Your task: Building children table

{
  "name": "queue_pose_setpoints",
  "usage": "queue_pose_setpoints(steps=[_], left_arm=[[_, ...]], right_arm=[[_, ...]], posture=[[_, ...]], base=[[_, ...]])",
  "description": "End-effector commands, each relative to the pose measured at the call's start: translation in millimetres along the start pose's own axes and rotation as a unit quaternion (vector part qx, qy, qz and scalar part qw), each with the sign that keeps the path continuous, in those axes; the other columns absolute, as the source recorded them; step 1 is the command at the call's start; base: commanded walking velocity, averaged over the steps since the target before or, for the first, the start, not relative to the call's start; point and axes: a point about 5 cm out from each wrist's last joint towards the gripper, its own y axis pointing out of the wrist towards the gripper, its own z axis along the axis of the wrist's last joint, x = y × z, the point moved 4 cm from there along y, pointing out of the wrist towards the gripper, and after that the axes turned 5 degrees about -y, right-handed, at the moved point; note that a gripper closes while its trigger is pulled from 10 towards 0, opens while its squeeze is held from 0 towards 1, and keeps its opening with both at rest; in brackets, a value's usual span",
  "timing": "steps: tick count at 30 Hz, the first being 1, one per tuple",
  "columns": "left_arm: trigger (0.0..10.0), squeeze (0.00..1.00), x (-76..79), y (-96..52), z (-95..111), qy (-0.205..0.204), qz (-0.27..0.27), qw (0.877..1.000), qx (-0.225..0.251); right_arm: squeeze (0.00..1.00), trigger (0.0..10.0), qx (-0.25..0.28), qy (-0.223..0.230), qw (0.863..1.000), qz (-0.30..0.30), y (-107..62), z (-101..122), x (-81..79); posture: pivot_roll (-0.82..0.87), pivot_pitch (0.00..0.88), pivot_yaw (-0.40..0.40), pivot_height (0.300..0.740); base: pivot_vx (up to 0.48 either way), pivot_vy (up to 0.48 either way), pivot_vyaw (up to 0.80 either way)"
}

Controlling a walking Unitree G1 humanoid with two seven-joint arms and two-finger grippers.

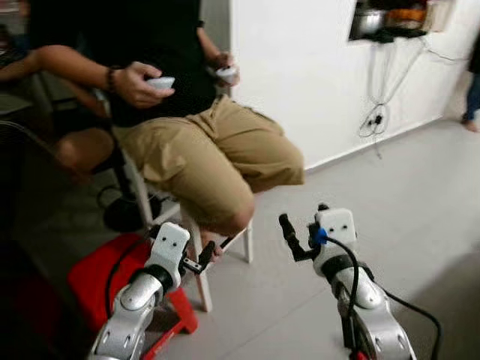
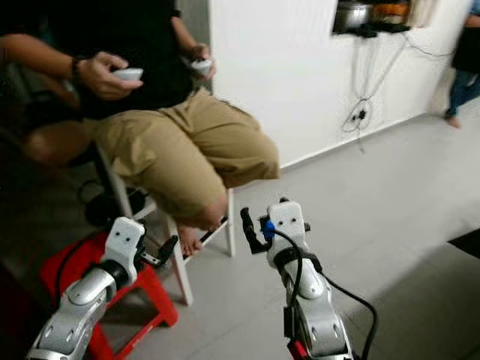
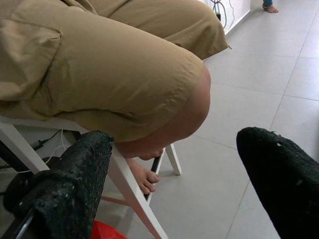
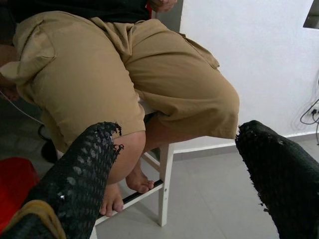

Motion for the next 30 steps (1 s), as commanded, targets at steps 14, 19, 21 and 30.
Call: queue_pose_setpoints(steps=[14, 19, 21, 30], left_arm=[[10.0, 0.00, -0.5, -1.5, -6, 0.011, 0.001, 1.000, -0.012], [10.0, 0.00, -1.5, -2.9, -7, 0.012, 0.002, 1.000, -0.013], [10.0, 0.00, -2.4, -4.0, -7, 0.012, 0.003, 1.000, -0.014], [10.0, 0.00, -3.6, -6.5, -9, 0.012, 0.006, 1.000, -0.016]], right_arm=[[0.00, 10.0, -0.002, 0.018, 1.000, -0.020, -6.8, -2, 10.5], [0.00, 10.0, -0.005, 0.014, 0.999, -0.039, -15.5, -4, 18.9], [0.00, 10.0, -0.012, 0.011, 0.999, -0.046, -20.0, -6, 21.9], [0.00, 10.0, -0.017, -0.005, 0.998, -0.053, -30.0, -10, 22.9]], posture=[[-0.01, 0.000, -0.011, 0.740], [-0.01, 0.000, -0.013, 0.740], [-0.01, 0.000, -0.015, 0.736], [-0.02, 0.000, -0.013, 0.721]], base=[[0.000, 0.000, 0.00], [0.000, 0.000, 0.00], [0.000, 0.000, 0.00], [0.000, 0.000, 0.00]])
